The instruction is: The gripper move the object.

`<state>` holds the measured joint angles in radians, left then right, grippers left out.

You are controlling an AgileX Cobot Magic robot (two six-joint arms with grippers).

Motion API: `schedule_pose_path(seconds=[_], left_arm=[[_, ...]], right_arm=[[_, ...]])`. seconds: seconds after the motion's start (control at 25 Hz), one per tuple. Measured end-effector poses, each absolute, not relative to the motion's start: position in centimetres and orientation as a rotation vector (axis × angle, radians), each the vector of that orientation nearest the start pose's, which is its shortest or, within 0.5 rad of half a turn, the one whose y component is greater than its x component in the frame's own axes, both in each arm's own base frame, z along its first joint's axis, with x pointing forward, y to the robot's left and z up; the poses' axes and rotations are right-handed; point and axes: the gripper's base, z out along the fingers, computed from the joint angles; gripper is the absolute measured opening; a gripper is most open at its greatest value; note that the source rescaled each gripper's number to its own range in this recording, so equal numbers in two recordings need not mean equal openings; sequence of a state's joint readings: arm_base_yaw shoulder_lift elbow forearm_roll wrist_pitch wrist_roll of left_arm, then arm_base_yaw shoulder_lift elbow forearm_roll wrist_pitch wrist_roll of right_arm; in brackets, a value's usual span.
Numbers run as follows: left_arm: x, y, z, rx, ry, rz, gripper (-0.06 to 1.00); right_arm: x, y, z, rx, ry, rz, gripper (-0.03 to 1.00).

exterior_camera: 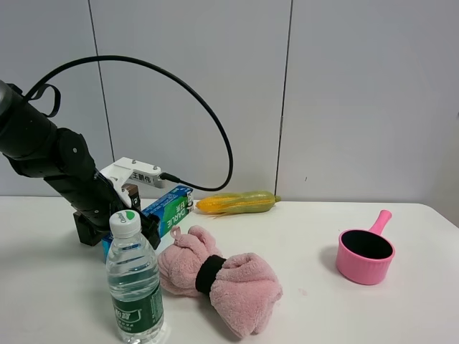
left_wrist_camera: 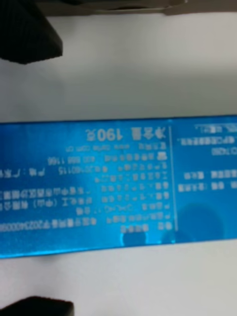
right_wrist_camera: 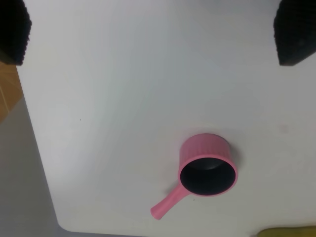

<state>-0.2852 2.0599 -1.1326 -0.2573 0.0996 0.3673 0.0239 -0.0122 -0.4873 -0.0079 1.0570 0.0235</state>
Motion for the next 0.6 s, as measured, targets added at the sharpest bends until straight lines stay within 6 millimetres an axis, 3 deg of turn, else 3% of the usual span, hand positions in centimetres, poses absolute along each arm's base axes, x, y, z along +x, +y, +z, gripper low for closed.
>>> schedule_pose_path(seconds=[0.16,0.4,0.52,0.56,0.6], left_arm=[[38.7,-11.6,11.2,0.503,2.451,-0.104,0.93],[38.4,-11.6,14.3,0.499,2.413,-0.122,0.93],[38.0,-11.5,17.2,0.491,2.352,-0.131,0.93],[37.7,-11.4,19.5,0.48,2.295,-0.134,0.93],[37.5,-11.4,20.5,0.476,2.271,-0.136,0.93]], right_arm=[[-0.5,-0.1,27.4,0.0,2.041,0.02,1.0],[-0.5,-0.1,27.4,0.0,2.041,0.02,1.0],[-0.5,-0.1,27.4,0.0,2.041,0.02,1.0],[-0.5,-0.1,27.4,0.0,2.041,0.02,1.0],[-0.5,-0.1,27.4,0.0,2.041,0.02,1.0]])
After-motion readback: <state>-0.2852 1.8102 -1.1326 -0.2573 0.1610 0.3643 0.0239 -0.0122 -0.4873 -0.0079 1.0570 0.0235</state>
